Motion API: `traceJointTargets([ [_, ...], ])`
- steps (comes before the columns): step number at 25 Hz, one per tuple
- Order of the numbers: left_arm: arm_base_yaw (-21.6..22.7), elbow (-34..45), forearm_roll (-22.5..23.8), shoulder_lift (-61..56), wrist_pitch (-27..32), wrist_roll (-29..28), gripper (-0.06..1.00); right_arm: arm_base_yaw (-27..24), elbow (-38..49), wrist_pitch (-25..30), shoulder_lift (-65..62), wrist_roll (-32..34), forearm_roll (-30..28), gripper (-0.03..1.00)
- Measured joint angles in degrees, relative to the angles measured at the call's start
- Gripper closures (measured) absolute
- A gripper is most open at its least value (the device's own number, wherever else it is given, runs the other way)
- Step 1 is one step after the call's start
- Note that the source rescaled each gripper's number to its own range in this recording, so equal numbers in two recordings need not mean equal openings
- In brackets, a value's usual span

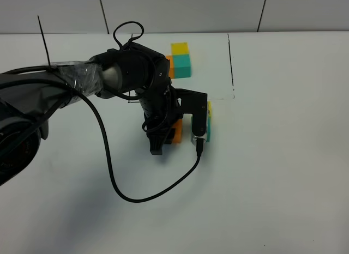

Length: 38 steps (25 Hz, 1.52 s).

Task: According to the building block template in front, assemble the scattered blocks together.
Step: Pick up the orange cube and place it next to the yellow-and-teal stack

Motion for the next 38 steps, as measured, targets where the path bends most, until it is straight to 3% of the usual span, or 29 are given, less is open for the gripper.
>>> traceJointTargets([
  [38,-0.17,0.0,-1.87,0.24,-2.67,-0.48,0.94,0.0,0.0,0.0,0.0,0.0,0.0,0.26],
])
